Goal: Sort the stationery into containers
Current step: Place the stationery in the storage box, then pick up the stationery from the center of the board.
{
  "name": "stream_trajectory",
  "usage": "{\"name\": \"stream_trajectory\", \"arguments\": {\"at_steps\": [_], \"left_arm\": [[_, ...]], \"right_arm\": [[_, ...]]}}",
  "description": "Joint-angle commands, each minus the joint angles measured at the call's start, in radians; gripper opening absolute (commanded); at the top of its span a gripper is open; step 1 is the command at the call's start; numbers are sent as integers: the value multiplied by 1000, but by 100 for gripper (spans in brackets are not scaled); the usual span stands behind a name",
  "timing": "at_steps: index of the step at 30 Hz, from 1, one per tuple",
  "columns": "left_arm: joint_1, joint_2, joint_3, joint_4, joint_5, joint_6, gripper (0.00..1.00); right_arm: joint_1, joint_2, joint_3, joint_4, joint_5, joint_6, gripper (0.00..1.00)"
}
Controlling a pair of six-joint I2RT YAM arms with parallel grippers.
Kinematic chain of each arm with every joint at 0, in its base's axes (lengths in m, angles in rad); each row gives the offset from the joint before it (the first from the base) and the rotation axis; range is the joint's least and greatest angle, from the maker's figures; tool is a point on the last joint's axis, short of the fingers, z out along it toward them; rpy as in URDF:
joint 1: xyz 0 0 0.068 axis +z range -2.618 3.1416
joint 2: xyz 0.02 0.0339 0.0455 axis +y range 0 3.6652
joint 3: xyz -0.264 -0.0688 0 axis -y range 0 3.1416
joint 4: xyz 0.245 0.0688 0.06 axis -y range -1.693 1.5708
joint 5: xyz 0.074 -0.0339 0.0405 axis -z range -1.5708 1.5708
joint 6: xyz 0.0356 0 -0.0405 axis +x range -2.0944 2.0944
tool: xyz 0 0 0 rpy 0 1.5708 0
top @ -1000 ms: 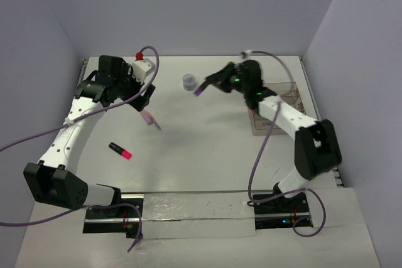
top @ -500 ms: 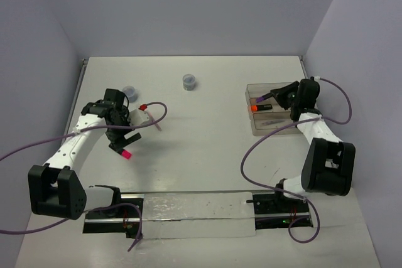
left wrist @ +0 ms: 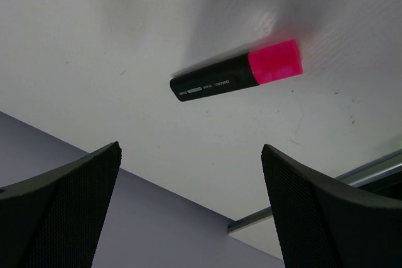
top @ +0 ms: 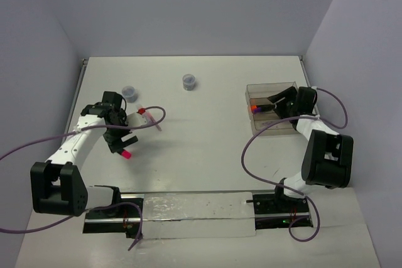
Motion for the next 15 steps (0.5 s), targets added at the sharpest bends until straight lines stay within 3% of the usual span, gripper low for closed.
{"name": "stream_trajectory", "arguments": {"at_steps": [1, 5, 11, 15], "left_arm": [[18, -18, -38, 32, 18, 130, 99], [18, -4, -74, 65, 41, 209, 99], [5, 58, -164, 224, -18, 350, 99], [-11, 120, -116, 271, 2, 345, 99]], "right_arm": [[-9, 7, 39, -18, 20, -22, 75], [-9, -37, 40, -29, 19, -22, 83], [-9, -131, 60, -54, 2, -45, 84], [-7, -200, 46, -37, -25, -46, 84]]}}
